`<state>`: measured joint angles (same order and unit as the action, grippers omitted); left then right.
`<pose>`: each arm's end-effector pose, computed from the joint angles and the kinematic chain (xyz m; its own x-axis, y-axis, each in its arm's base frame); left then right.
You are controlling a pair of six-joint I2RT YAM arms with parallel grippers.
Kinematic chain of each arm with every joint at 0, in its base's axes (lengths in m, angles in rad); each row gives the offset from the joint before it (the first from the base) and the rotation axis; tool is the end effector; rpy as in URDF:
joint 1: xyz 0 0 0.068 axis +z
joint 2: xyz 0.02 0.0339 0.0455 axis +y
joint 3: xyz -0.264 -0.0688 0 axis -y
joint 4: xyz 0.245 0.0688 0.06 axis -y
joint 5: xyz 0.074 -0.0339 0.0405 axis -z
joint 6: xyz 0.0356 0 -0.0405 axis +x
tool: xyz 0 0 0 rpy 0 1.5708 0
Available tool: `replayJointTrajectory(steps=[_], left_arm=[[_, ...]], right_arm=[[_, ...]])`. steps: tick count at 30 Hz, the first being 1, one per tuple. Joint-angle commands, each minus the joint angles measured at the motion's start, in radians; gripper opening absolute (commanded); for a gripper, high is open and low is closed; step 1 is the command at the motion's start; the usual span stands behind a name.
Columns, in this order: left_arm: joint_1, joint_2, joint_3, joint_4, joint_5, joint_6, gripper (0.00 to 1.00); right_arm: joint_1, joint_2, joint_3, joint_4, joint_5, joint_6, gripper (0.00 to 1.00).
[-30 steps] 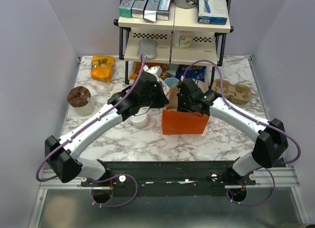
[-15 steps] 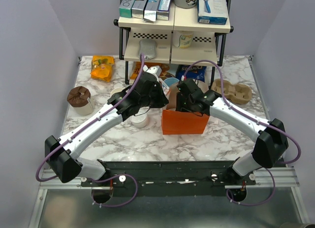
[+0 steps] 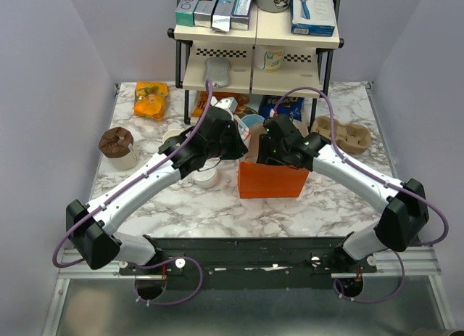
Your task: Pack the takeout coffee
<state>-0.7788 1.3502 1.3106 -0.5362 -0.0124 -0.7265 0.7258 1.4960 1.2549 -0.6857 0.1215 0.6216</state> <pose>0.2148 -0.2114 0.3617 -0.7513 -0.1917 -0.6315 0.2621 0.7915 -0.5521 0.2408 0.2079 0.2891 -0.8382 0.0290 -0.5445 -0.1430 0.9519 0.2708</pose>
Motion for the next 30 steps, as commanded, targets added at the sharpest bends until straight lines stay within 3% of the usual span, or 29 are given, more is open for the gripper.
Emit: replayJointTrajectory(steps=[1, 30], left_arm=[[-0.005, -0.011, 0.006, -0.044, -0.026, -0.002, 0.08], [-0.005, -0.002, 0.013, -0.059, -0.052, -0.013, 0.09]], right_arm=[[0.007, -0.031, 0.038, -0.025, 0.015, 0.003, 0.56], [0.007, -0.140, 0.218, -0.048, 0.162, -0.098, 0.61]])
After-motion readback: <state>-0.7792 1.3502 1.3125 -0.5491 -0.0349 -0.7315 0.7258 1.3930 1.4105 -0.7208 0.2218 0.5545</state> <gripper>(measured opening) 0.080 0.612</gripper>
